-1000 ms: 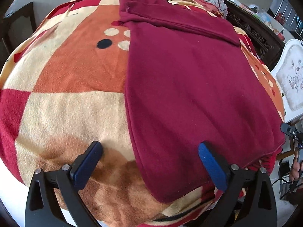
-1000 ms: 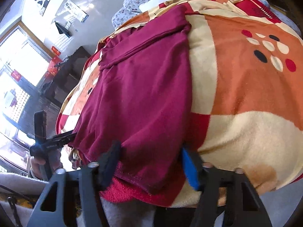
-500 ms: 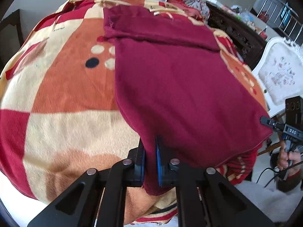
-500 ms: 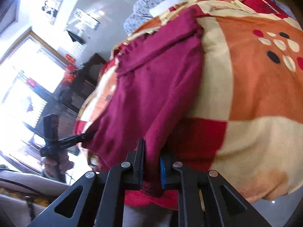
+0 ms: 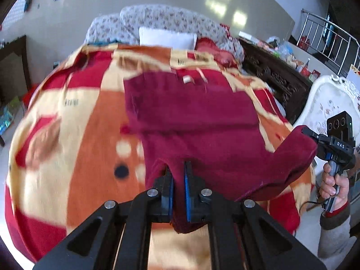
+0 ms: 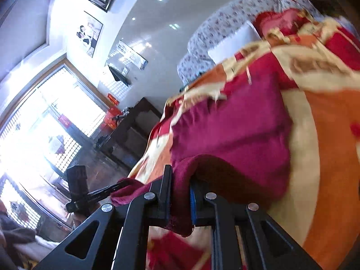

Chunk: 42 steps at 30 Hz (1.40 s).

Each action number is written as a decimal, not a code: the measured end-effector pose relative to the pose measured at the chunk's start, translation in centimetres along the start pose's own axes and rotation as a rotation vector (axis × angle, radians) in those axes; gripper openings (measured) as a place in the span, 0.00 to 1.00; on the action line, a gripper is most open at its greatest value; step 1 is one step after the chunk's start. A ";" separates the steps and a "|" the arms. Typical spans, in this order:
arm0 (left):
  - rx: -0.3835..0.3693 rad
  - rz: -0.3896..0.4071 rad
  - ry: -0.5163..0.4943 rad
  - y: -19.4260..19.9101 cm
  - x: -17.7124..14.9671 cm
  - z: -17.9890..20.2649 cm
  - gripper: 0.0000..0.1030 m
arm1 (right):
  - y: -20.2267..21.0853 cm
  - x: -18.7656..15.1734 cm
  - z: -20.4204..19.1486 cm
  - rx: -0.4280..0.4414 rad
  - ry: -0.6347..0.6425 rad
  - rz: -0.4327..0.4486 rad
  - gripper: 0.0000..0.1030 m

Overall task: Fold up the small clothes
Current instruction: 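Grasp the sweatshirt hem with both grippers and lift it toward the collar, then lay the hem over onto the collar and open both grippers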

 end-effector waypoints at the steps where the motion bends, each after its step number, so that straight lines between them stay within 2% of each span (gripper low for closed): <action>1: -0.001 0.008 0.004 -0.8 1.4 -0.5 0.07 | -0.6 1.0 -0.1 -0.002 -0.001 0.003 0.14; 4: 0.007 0.020 0.032 -2.9 4.5 -2.0 0.07 | -3.3 4.5 0.2 -0.042 0.008 0.009 0.14; 9: 0.089 0.018 0.040 -8.7 10.1 -4.6 0.07 | -7.5 10.4 2.5 -0.093 -0.027 0.029 0.14; 13: 0.132 -0.018 0.122 -14.7 12.9 -7.6 0.07 | -11.6 15.0 7.0 -0.165 -0.125 0.056 0.14; 15: 0.105 -0.049 0.130 -17.2 13.4 -8.6 0.10 | -14.1 16.4 9.8 -0.236 -0.178 0.021 0.17; 17: 0.103 -0.066 0.165 -18.0 13.6 -9.6 0.12 | -15.0 16.9 11.5 -0.255 -0.245 -0.016 0.26; 18: 0.080 -0.063 0.186 -17.8 13.6 -10.0 0.16 | -14.4 17.1 11.7 -0.207 -0.266 -0.005 0.30; 20: 0.022 -0.024 0.208 -16.6 14.1 -10.7 0.31 | -12.4 17.3 11.1 -0.200 -0.241 0.065 0.72; 21: 0.037 -0.006 0.199 -15.9 14.2 -10.6 0.53 | -10.5 17.3 10.5 -0.235 -0.215 0.144 0.76; 22: 0.111 0.038 0.177 -14.7 14.5 -10.4 0.70 | -9.5 17.2 10.1 -0.240 -0.199 0.178 0.76; 24: 0.185 0.110 0.141 -13.1 14.9 -9.9 0.72 | -8.8 17.0 8.9 -0.205 -0.152 0.163 0.73; 26: 0.170 0.118 0.098 -12.4 15.1 -9.0 0.73 | -9.6 16.0 7.1 -0.215 -0.068 0.111 0.66; 30: 0.195 0.051 0.069 -14.8 15.0 -7.6 0.73 | -14.0 14.9 4.9 -0.328 0.102 0.023 0.59; 34: 0.241 -0.062 0.055 -20.2 14.7 -7.8 0.73 | -18.4 15.9 6.7 -0.495 0.136 0.015 0.54; 35: 0.267 -0.098 0.056 -21.9 14.6 -8.1 0.73 | -19.4 16.4 7.8 -0.553 0.120 0.012 0.51; 36: 0.292 -0.129 0.062 -23.2 14.3 -8.7 0.73 | -20.0 16.9 9.2 -0.576 0.083 0.011 0.50; 39: 0.273 -0.156 0.096 -25.0 13.8 -10.1 0.75 | -20.8 17.9 11.5 -0.586 0.033 -0.002 0.51; 42: 0.240 -0.134 0.113 -23.2 13.7 -10.3 0.75 | -19.7 17.8 10.6 -0.555 0.033 0.005 0.52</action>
Point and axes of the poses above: each gripper's, at about its wrist camera, not at the fingertips, and y roughly against the way its jaws point, z to its right, x to its top, the point moved 1 cm from there along -y, roughly the way its jaws point, and after that the axes turned 10 degrees about -y, right-handed, at the moved point
